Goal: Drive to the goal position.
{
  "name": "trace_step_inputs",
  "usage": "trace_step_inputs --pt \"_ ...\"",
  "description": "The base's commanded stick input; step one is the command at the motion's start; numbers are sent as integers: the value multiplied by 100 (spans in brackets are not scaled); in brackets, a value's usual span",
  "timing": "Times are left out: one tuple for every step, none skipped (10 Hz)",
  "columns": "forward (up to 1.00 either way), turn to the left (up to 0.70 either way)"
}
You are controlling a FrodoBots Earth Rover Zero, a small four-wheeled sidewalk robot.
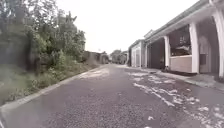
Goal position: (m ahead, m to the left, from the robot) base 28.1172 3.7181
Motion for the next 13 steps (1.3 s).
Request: trace_step_inputs --pt "100 -29" --pt "100 -11" --pt "100 0" --pt "100 0" --pt "100 0" --pt "100 0" --pt "100 0" --pt "100 0" --pt "100 0" --pt "100 0" --pt "100 0" --pt "100 0" --pt "100 0"
